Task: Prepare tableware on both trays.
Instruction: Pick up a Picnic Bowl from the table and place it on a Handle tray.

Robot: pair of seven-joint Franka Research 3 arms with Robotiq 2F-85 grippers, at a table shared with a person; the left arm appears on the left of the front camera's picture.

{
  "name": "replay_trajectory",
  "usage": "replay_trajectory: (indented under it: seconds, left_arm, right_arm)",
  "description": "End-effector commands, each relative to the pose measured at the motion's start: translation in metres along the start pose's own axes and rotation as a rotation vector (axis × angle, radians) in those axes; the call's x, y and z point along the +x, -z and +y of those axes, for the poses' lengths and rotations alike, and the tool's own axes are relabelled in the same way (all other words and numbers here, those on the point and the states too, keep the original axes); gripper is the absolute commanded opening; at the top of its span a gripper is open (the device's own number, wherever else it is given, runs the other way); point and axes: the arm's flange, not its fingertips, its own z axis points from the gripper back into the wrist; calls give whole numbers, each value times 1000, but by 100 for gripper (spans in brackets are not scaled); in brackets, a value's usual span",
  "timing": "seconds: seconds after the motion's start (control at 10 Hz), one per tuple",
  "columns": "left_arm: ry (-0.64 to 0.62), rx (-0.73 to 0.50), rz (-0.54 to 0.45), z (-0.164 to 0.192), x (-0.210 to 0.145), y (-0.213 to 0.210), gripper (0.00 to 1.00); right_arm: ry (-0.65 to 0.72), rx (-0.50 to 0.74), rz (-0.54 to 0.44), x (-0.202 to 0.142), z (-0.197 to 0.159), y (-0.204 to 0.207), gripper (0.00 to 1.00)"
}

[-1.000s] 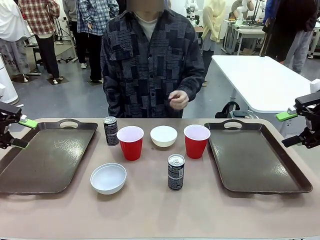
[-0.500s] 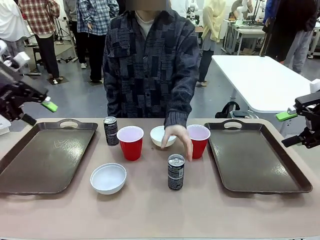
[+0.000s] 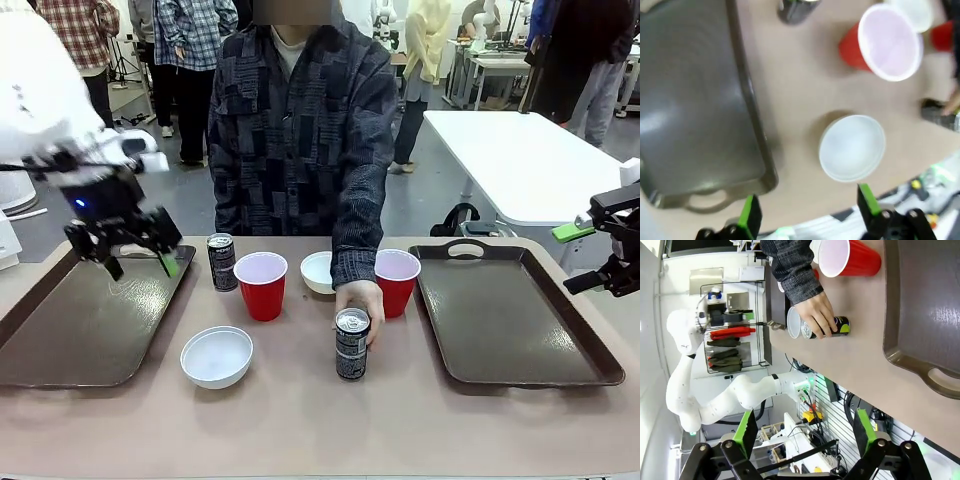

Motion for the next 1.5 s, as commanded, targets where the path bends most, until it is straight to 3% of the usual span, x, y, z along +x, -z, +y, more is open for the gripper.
replay_trajectory:
  seconds: [0.0,0.2,0.3,0.4,0.7,1.1,1.2,1.3,1.4]
  left_arm:
    - [24,90,11,-14,8,33,100]
    - [70,98,-11,-21,0,67,100]
    - [89,41,-17,-16,-9,64,100]
    - [77,77,34,-21,3,61,100]
    - [83,70,23,-21,0,68,100]
    - [155,165,-5,-41,-12,107,100]
    - [168,167,-36,-41,-12,116,88]
    - [154,175,-38,-38,-12,119,50]
    - [149,155,-49,-33,-12,117,37]
  right_arm:
    - [2,13,1,0,1,1,100]
    - [2,13,1,0,1,1,100]
    - [2,13,1,0,1,1,100]
    - [2,13,1,0,1,1,100]
    - [2,13,1,0,1,1,100]
    - [2,13,1,0,1,1,100]
    - [2,13,1,0,1,1,100]
    - [2,13,1,0,1,1,100]
    - [2,13,1,0,1,1,100]
